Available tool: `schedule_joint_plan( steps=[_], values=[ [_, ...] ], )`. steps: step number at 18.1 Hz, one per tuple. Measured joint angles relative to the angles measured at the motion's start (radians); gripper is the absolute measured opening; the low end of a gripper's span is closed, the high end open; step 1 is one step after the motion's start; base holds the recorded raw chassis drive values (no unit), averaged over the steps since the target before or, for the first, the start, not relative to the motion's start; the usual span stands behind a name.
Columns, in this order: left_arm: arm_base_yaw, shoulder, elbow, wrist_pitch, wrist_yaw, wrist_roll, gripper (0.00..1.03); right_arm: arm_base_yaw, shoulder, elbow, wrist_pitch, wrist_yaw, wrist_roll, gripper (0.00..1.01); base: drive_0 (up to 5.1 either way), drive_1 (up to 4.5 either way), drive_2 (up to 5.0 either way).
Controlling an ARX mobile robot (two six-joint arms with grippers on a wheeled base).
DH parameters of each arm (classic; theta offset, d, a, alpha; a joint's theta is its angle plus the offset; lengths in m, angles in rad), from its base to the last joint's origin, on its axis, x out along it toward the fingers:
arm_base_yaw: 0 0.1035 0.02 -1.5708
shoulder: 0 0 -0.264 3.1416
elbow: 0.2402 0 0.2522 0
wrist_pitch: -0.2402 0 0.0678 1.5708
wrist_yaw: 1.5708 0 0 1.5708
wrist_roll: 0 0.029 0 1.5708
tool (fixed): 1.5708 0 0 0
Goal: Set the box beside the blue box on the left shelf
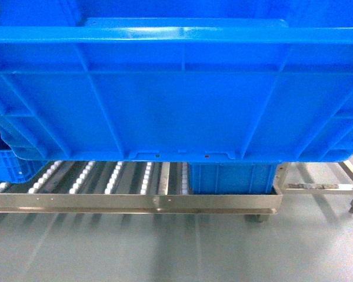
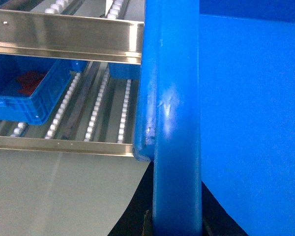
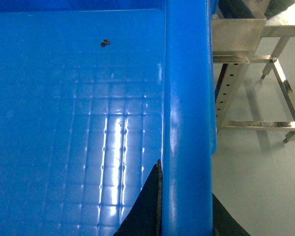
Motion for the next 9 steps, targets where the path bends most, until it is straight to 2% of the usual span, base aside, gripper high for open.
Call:
schedule_joint_plan(
  steps=[9],
  values=[
    [0.0,0.0,0.0,0.001,0.0,-0.001,0.06,0.0,0.0,0.0,0.006,0.0,-0.001,0.08,-5.0,2.47,2.5]
  ],
)
